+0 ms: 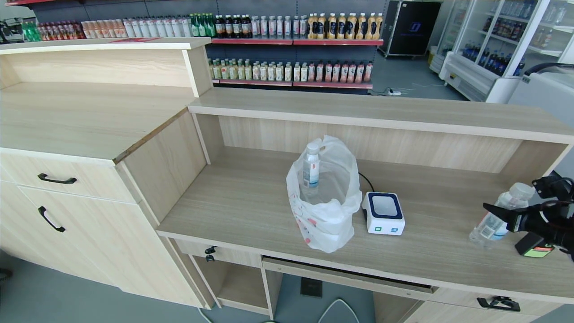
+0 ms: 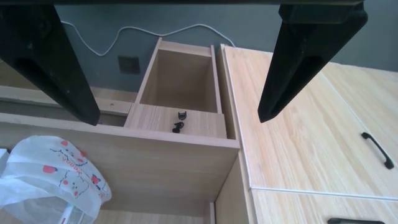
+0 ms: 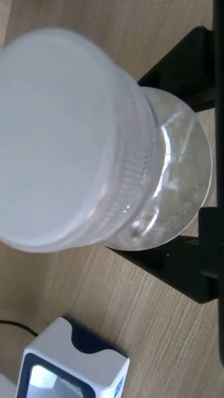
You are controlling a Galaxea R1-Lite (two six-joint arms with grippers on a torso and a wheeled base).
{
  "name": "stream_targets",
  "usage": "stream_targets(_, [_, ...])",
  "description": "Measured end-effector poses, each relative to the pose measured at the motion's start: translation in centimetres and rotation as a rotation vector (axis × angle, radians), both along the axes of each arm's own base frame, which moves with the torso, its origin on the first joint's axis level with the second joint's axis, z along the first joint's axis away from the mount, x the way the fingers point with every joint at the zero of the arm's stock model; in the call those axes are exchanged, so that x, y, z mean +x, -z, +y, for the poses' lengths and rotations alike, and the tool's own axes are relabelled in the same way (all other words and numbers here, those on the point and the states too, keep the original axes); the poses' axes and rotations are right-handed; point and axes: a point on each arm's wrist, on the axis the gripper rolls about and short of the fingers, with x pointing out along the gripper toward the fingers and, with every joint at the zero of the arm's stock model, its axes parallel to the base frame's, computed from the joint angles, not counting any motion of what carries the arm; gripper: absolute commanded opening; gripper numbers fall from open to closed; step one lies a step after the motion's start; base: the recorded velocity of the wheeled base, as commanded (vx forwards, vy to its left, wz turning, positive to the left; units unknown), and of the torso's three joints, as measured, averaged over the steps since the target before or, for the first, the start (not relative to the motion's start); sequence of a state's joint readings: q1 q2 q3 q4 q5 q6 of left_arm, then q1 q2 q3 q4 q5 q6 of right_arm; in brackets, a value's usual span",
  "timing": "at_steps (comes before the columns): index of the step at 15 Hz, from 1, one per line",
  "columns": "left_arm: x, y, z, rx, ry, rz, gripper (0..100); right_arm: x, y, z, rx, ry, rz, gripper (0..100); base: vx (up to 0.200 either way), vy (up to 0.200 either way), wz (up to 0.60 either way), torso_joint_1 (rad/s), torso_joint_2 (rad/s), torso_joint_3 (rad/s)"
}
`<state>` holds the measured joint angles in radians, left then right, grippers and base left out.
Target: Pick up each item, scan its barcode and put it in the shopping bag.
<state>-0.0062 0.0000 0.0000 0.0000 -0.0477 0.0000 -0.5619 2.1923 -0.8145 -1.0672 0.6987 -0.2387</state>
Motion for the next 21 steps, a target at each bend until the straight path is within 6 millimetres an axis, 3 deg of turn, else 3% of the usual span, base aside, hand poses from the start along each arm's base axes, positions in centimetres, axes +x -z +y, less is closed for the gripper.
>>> stream_targets(4, [0.0,0.0,0.0,0.000,0.000,0.000,100,-0.8,-7.4,3.7,0.271,-0.051,0.171,0,0.000,0.000,0.00,0.000,0.00,0.000])
stream_targets(6, [0.0,0.0,0.0,0.000,0.000,0.000,100,-2.4,-13.5,7.5,0.390,-0.145,0.275,0,0.000,0.000,0.00,0.000,0.00,0.000])
stream_targets(8, [0.0,0.0,0.0,0.000,0.000,0.000,100,-4.3,-19.6,12.5,0.397,-0.311,0.254,0,0.000,0.000,0.00,0.000,0.00,0.000])
stream_targets(10, [0.0,0.0,0.0,0.000,0.000,0.000,100,-6.7,-22.9,16.3,0.371,-0.444,0.211,0,0.000,0.000,0.00,0.000,0.00,0.000])
stream_targets(12, [0.0,0.0,0.0,0.000,-0.001,0.000,100,-8.9,-24.2,18.9,0.361,-0.547,0.212,0,0.000,0.000,0.00,0.000,0.00,0.000])
stream_targets(15, [0.0,0.0,0.0,0.000,0.000,0.000,100,-11.6,-24.7,21.2,0.365,-0.669,0.227,0,0.000,0.000,0.00,0.000,0.00,0.000])
stream_targets(21, [0.0,0.0,0.0,0.000,-0.001,0.000,100,-17.6,-26.2,23.4,0.391,-0.825,0.229,0,0.000,0.000,0.00,0.000,0.00,0.000])
